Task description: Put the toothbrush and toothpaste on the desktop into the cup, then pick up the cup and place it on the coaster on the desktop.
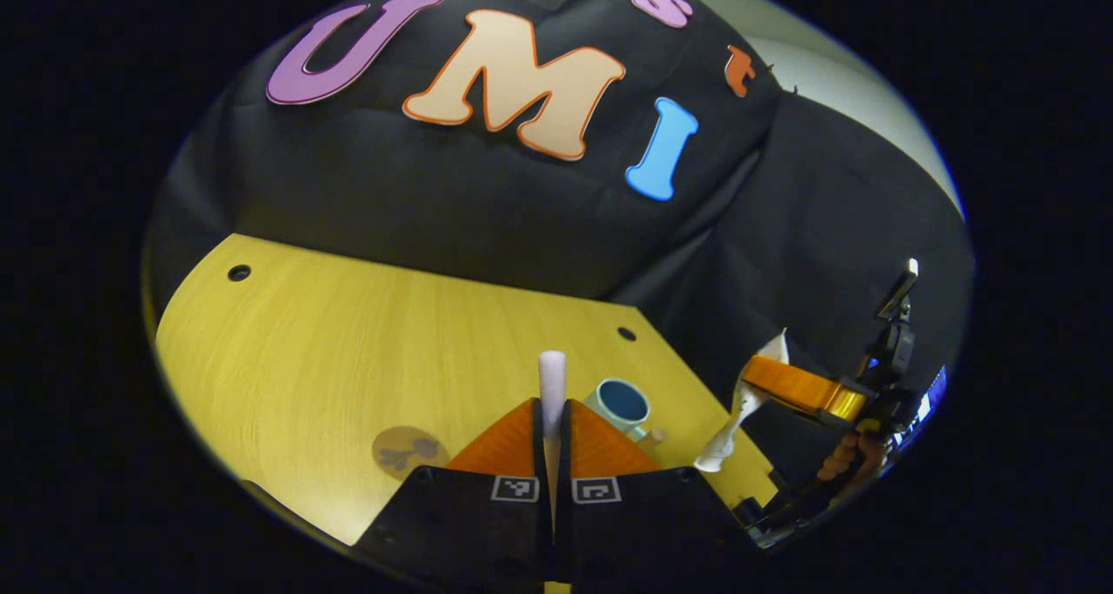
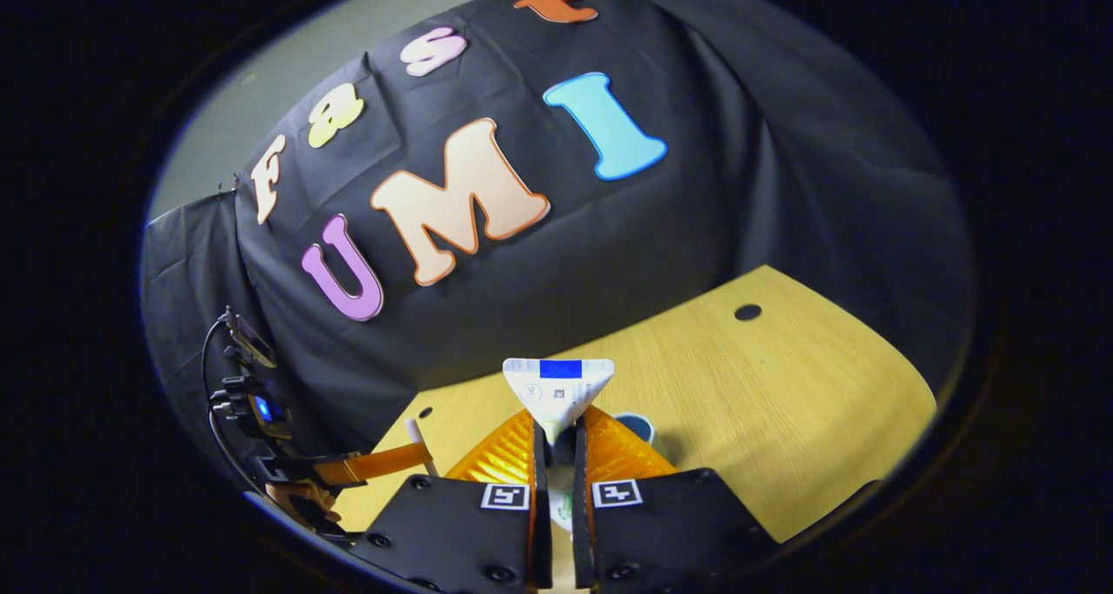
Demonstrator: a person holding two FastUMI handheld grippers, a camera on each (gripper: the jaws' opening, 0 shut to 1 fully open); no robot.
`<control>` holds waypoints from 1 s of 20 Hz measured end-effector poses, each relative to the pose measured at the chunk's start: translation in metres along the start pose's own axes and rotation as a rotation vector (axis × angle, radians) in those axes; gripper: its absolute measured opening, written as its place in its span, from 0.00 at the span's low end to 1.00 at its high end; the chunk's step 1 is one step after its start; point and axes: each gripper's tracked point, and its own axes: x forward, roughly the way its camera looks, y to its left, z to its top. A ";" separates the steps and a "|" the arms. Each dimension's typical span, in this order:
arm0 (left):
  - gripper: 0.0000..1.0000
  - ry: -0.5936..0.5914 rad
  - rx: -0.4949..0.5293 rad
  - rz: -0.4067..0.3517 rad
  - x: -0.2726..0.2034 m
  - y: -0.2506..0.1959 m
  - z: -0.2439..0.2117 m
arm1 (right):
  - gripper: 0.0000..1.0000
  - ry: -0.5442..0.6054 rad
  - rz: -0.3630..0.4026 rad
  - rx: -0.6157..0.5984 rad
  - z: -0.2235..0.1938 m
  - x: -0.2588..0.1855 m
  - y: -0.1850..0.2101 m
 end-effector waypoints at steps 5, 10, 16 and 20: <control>0.00 -0.155 -0.010 -0.096 0.019 -0.004 0.036 | 0.12 -0.151 -0.013 -0.036 0.024 0.046 -0.007; 0.00 -0.265 0.042 -0.151 0.049 -0.013 0.070 | 0.12 -0.176 -0.051 -0.094 0.002 0.083 -0.028; 0.00 -0.313 0.051 -0.237 0.081 -0.035 0.078 | 0.16 -0.122 -0.095 -0.055 -0.044 0.103 -0.059; 0.00 -0.291 0.100 -0.236 0.096 -0.042 0.069 | 0.23 -0.077 -0.115 0.022 -0.062 0.099 -0.071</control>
